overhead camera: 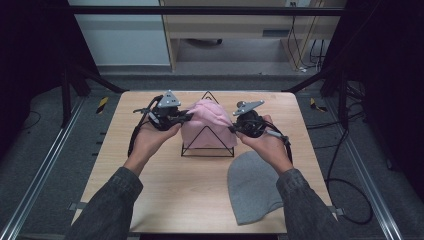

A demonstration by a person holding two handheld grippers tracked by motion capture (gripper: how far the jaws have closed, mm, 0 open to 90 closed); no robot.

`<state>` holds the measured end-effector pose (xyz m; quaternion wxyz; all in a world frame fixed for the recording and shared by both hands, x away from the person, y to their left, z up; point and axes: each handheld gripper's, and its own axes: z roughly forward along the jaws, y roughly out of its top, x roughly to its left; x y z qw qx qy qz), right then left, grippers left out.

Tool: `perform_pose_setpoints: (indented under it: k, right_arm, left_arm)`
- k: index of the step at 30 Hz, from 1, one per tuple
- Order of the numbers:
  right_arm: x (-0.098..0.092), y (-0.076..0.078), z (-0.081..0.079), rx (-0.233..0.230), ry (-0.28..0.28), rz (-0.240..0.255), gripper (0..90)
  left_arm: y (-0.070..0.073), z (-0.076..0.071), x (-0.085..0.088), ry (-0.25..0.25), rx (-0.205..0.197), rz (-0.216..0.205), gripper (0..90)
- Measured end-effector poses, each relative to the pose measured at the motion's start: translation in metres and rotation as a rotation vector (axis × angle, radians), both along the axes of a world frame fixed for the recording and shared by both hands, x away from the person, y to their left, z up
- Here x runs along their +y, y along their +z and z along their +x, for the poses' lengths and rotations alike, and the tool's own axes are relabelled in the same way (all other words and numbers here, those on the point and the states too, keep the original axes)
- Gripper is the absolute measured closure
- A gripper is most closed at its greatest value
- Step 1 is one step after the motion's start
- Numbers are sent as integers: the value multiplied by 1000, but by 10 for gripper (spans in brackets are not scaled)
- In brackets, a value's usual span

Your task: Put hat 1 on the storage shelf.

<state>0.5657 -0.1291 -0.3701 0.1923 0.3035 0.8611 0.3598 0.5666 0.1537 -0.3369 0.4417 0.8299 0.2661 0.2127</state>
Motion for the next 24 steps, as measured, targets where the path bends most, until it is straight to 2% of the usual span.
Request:
perform_pose_setpoints:
  k: [7,11,15,20,24]
  right_arm:
    - [-1,6,-5,-12,2,19,836]
    - [-2,10,-9,-24,4,32,836]
    - [-5,9,-12,-26,8,34,836]
    - [-7,-1,-13,-9,8,31,835]
    - [-6,-10,-12,5,7,24,835]
  left_arm:
    - [5,-6,1,-14,-7,-14,818]
    - [13,-12,-1,-37,-12,-40,818]
    - [14,-14,-4,-60,0,-60,818]
    - [9,-14,-10,-70,5,-37,818]
    - [4,-12,-14,-67,-6,-10,817]
